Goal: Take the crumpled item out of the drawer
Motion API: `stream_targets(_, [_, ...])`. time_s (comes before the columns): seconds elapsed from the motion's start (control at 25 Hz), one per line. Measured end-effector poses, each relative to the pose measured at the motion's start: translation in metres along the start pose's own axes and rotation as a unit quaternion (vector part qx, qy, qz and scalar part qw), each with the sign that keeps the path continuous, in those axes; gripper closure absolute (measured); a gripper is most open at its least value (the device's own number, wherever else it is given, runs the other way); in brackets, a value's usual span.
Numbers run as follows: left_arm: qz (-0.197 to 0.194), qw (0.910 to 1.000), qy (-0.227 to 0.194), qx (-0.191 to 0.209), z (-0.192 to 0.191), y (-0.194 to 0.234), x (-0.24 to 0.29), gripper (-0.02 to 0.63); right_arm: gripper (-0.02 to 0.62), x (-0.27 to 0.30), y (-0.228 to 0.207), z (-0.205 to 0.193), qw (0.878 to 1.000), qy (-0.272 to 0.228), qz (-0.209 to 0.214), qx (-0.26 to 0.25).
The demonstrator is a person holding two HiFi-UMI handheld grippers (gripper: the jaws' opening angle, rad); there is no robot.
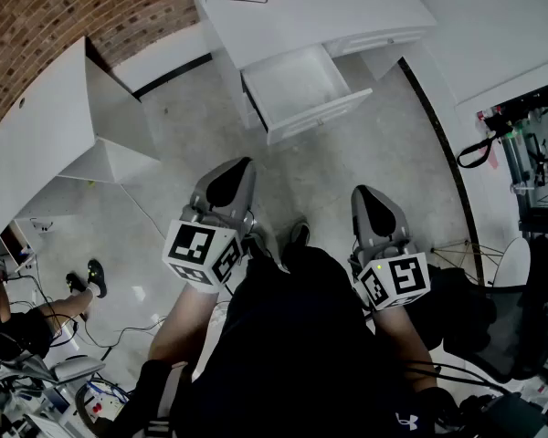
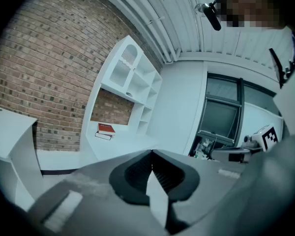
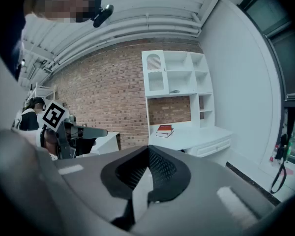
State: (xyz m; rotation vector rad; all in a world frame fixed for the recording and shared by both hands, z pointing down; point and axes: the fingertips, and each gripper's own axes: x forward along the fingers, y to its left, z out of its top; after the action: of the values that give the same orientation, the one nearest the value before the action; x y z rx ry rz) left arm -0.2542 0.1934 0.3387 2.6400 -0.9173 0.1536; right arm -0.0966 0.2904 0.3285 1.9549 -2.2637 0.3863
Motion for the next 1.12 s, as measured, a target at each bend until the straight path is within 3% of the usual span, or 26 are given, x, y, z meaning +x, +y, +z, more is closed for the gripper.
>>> stream_targets(0.36, [0.017,0.9997,0.002,0.019,0.012,-0.026,-0.003,0.603,0.594,0.003,-0.012,0.016,0.999,-0.017,0.026,0.004])
stream_targets(0.6, [0.029,0.9992,0.007,0.028,0.011,-0.047,0.007,0.603,0.593,0.001,-0.035,0.014,0.998,-0.028,0.035,0.033])
stream_targets(1.12, [0.055,0.9970,-0.004,0.055,0.012,-0.102,0.034,0.603,0.592,-0.013,-0.083,0.020,0.995,-0.051,0.076,0.046])
